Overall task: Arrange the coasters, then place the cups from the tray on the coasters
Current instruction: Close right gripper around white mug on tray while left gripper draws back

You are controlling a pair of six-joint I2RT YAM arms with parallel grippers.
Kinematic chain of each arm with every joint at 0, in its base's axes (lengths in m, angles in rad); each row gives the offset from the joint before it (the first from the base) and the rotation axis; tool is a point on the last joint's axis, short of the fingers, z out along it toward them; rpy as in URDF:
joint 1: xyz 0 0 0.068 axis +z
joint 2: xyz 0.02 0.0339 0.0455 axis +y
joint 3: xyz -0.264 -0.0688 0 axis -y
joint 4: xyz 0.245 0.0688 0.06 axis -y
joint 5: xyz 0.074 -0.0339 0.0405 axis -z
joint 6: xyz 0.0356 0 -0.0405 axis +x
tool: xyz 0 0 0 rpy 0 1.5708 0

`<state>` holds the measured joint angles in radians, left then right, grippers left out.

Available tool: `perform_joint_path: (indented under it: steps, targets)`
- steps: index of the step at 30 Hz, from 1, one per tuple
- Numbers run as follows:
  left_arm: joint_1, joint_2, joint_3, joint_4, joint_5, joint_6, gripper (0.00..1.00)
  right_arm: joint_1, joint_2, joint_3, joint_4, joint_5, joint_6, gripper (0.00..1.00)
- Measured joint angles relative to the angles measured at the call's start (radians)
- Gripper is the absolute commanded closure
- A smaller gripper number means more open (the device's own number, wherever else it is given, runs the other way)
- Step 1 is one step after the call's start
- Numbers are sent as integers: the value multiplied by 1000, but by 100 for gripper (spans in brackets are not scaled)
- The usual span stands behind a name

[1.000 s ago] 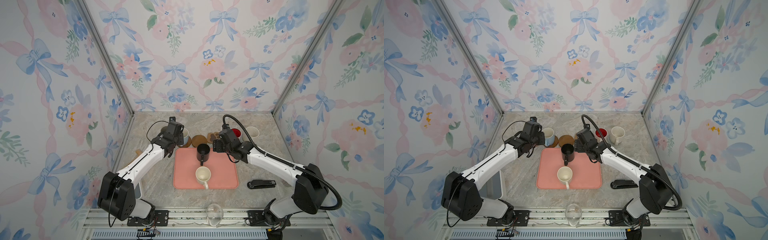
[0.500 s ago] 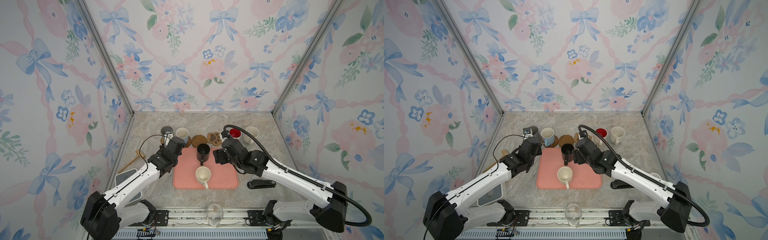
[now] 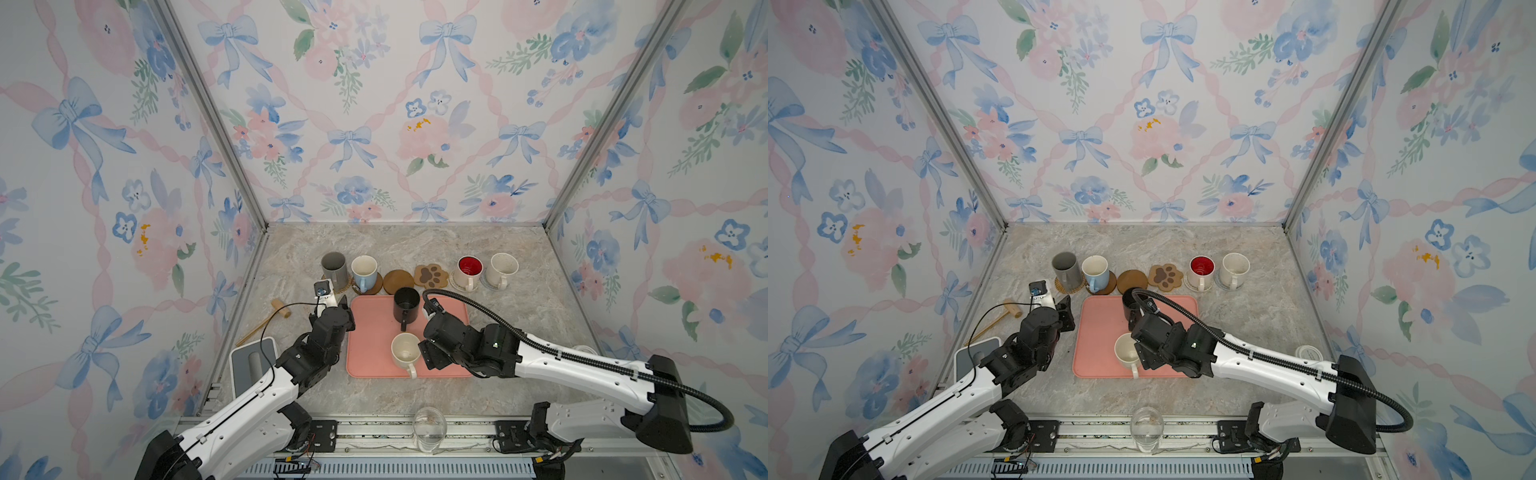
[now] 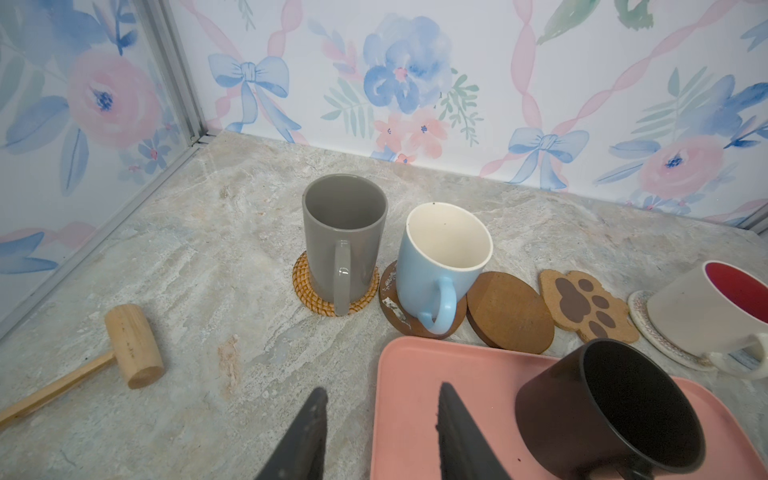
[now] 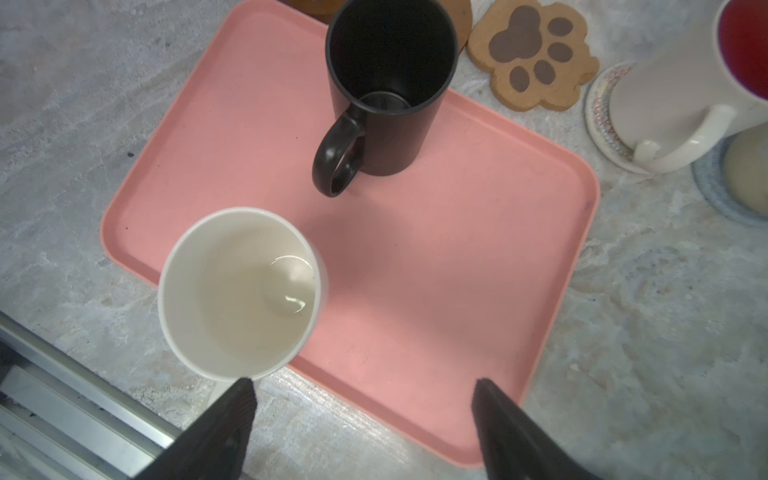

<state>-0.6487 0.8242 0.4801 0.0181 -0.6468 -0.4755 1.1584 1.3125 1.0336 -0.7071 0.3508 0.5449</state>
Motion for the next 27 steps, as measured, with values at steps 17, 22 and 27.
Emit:
perform_joint_path:
  steps: [17, 22, 27]
  targets:
    - [0, -37, -26, 37, 0, 69, 58, 69, 96, -11, 70, -180, 81, 16]
    - [0, -34, -26, 38, 0, 76, 58, 69, 141, -18, 85, -195, 108, 22]
    - [0, -34, -27, 39, -5, 76, 58, 69, 178, -18, 111, -203, 129, 37]
